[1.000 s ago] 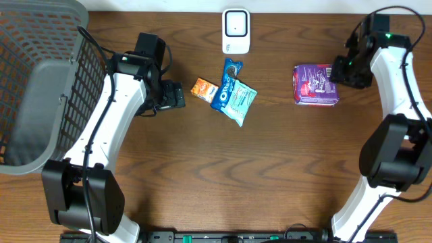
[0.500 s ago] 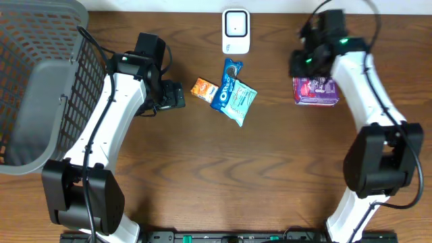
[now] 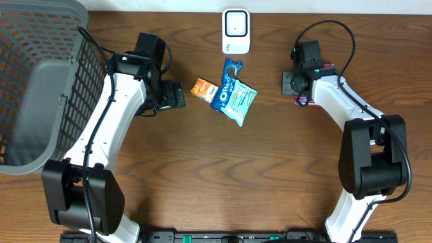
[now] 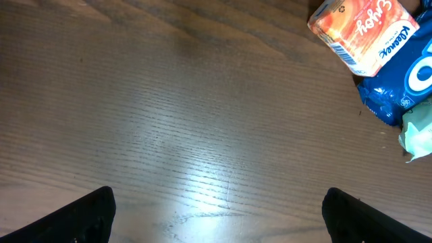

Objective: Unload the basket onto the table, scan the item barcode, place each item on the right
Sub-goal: 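Reach the right gripper to the green wipes pack and grasp it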

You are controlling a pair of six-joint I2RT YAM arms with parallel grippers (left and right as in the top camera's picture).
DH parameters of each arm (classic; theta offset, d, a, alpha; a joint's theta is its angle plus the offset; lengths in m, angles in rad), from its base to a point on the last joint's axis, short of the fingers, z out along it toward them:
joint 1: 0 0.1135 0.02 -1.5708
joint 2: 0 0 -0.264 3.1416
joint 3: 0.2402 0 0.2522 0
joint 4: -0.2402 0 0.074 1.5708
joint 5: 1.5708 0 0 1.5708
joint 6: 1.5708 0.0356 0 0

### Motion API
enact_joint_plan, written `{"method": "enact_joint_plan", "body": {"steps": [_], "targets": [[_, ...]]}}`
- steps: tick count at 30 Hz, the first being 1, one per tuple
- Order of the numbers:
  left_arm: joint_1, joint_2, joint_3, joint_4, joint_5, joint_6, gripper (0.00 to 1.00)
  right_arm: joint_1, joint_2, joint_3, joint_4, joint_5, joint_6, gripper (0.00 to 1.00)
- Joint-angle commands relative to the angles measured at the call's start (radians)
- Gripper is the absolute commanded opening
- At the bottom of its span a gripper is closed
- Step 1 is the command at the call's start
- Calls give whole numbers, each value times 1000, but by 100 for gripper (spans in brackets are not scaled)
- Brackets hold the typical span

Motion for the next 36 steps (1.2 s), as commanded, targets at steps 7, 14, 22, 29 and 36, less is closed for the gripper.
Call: {"method": "enact_joint_plan", "body": {"steps": [7, 14, 22, 29, 36], "targets": [[1, -5, -2, -2, -13, 13, 98, -49, -5, -12, 44, 184, 14, 1], [1, -5, -3, -2, -13, 13, 98, -70, -12, -6, 14, 175, 14, 1], [1, -5, -3, -2, -13, 13, 98, -43, -66, 75, -39, 141, 14, 19], [1, -5, -2, -2, -13, 13, 98, -38, -71, 106, -98, -285, 14, 40], [1, -5, -2, -2, -13, 13, 98, -4, -63, 67, -156, -604, 18, 71]]}}
